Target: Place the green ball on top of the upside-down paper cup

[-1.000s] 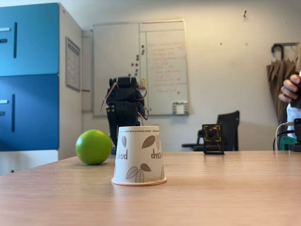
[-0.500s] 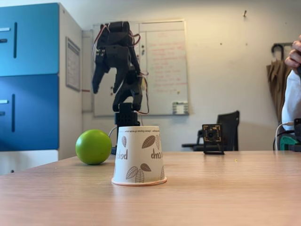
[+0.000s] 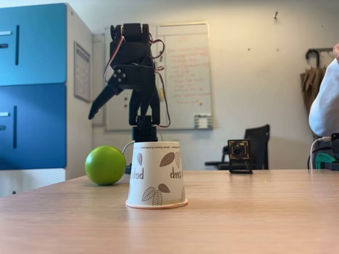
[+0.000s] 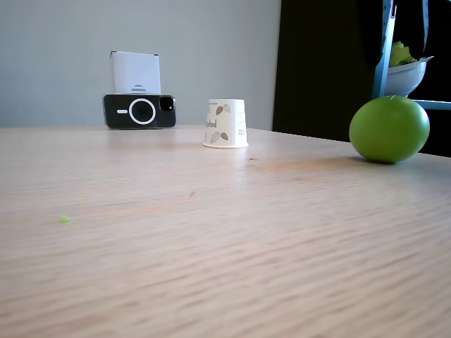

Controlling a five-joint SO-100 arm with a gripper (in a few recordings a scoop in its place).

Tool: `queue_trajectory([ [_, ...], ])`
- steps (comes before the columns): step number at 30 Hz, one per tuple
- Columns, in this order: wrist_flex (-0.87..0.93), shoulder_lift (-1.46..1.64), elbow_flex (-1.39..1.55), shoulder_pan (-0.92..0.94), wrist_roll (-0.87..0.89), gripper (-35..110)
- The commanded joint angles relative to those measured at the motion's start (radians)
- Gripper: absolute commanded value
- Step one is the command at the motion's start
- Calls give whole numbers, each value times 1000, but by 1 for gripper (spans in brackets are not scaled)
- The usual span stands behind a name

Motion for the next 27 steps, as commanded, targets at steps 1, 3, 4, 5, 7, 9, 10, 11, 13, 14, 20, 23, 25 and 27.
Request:
queue_trajectory([
  [1,-29,-41,-32,-21,-6,46],
  [3,-46,-71,-32,-28,-5,46],
  [4,-55,-83,-32,-28,-5,46],
  [5,-61,-95,-32,-28,-3,46],
  [7,-75,-124,-32,-26,-3,46],
  [9,-92,-153,-37,-21,-2,46],
  [10,-106,-169,-38,-17,-2,46],
  [11,-120,-184,-38,-9,-3,46],
  [13,-144,-213,-41,3,-6,46],
  [14,-152,-224,-41,12,-8,46],
  [20,-178,-275,-52,80,-35,46],
  [23,-186,-288,-51,109,-48,46],
  [25,-186,-298,-48,118,-49,45],
  [27,-189,-310,-48,121,-49,45],
])
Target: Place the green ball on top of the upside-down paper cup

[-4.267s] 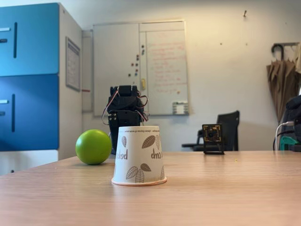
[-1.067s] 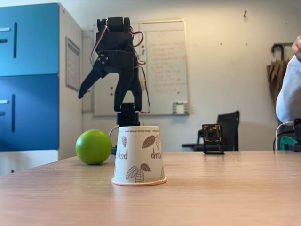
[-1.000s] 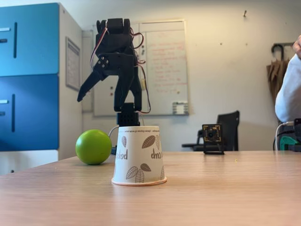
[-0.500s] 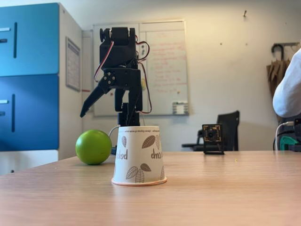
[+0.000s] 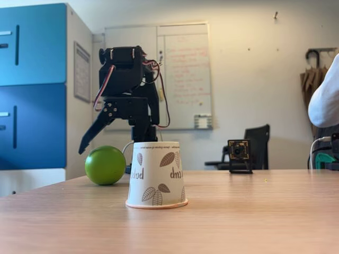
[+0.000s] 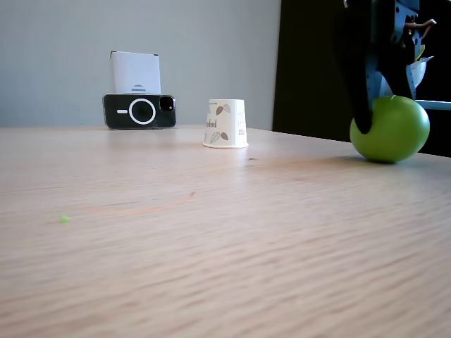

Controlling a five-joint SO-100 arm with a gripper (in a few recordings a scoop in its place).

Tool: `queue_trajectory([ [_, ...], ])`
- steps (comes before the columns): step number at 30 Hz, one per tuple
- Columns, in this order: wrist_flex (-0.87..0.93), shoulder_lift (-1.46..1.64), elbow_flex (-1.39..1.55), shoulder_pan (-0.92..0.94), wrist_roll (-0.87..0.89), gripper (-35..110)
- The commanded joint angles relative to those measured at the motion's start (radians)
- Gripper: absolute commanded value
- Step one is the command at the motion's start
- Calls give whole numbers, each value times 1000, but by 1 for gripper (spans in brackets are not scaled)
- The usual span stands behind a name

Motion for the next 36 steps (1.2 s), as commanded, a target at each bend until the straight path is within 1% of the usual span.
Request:
queue_trajectory([
  [1,-15,-6,-28,11,-5,45],
  [7,-51,-48,-25,5,-6,42],
  [17,-66,-60,-25,5,-9,30],
  [20,-61,-41,-23,8,-20,29],
  [29,-57,103,54,11,-40,26],
  [36,-63,308,55,17,-66,26],
])
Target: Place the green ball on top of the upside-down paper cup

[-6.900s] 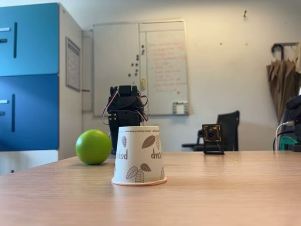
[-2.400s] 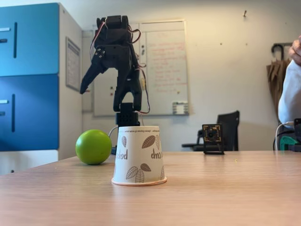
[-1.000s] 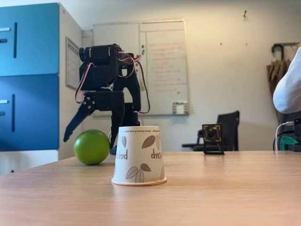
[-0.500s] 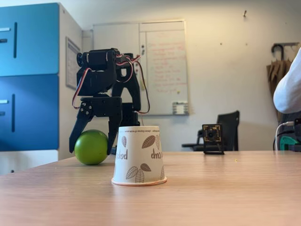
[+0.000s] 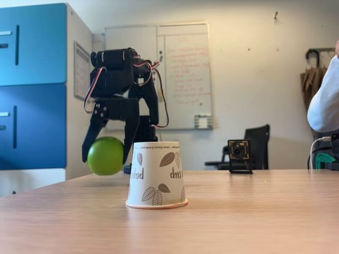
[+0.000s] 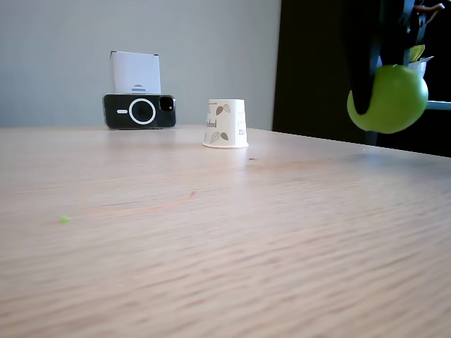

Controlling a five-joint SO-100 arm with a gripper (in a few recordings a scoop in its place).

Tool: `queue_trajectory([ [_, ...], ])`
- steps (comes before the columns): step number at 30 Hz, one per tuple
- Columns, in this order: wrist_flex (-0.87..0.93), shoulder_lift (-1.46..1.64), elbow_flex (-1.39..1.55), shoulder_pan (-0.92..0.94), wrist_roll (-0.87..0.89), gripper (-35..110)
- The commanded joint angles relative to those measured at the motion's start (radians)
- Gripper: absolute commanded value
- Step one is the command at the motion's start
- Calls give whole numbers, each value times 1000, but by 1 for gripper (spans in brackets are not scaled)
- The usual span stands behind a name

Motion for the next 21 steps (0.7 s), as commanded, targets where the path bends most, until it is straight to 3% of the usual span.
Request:
queue_trajectory([
  [1,-5,144,-26,2,-12,26],
  [10,-34,284,-288,-127,-3,26],
  [21,-354,21,-549,-357,57,26],
])
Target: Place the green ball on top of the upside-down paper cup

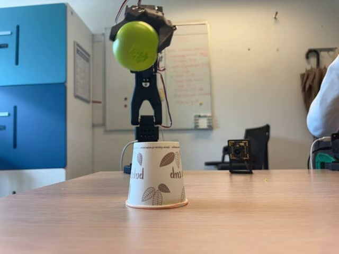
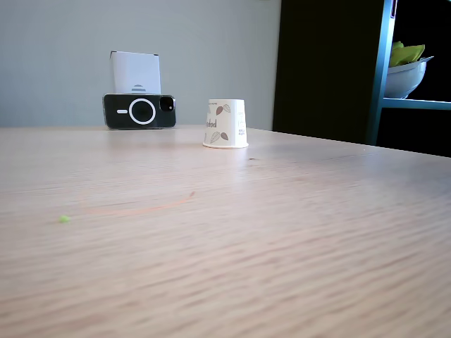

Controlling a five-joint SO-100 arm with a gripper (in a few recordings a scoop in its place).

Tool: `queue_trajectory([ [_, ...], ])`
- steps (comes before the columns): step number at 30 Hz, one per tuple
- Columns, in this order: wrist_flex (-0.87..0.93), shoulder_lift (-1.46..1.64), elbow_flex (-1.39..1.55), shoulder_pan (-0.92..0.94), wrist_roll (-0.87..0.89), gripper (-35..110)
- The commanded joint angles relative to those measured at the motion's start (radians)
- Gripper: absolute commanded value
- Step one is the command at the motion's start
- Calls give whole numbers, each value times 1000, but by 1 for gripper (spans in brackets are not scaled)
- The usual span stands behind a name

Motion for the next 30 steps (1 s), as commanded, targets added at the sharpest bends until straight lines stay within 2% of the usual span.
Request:
queue_trajectory([
  [1,-78,-86,-106,-52,20,26],
  [13,-279,-416,-206,-103,86,26],
  [30,-293,-531,-201,-5,98,26],
])
